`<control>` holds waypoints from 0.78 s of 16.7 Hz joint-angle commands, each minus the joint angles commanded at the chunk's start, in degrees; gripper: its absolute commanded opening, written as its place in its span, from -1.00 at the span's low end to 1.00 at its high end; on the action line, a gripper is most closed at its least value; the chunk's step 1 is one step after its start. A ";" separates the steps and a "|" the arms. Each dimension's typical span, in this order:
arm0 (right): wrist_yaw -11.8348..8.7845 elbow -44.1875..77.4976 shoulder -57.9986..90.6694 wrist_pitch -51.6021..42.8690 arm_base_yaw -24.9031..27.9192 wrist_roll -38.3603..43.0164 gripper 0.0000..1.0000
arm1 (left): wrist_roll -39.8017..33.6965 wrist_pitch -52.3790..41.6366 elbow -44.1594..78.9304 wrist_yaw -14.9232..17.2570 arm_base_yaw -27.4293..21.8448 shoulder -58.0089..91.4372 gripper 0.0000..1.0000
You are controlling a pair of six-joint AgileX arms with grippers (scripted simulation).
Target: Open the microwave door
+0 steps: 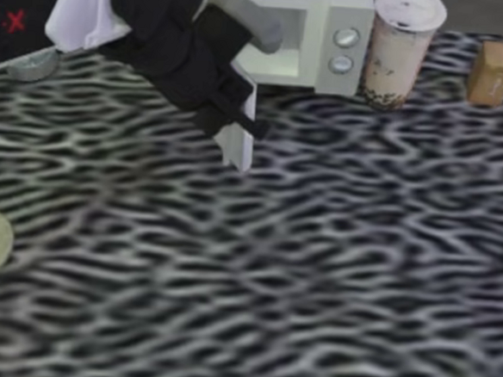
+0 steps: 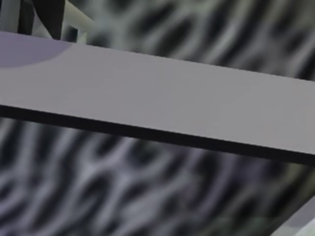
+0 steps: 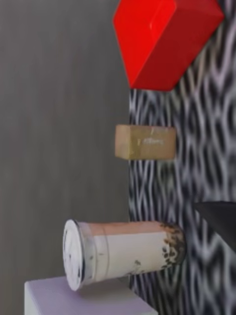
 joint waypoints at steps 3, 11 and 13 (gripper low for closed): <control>0.00 0.00 0.00 0.00 0.00 0.00 1.00 | 1.79 -0.12 -0.81 0.96 0.70 -0.59 -1.00; 0.00 0.00 0.00 0.00 0.00 0.00 1.00 | 1.79 -0.12 -0.81 0.96 0.70 -0.59 -1.00; 0.00 0.00 0.00 0.00 0.00 0.00 1.00 | 1.79 -0.12 -0.81 0.96 0.70 -0.59 -1.00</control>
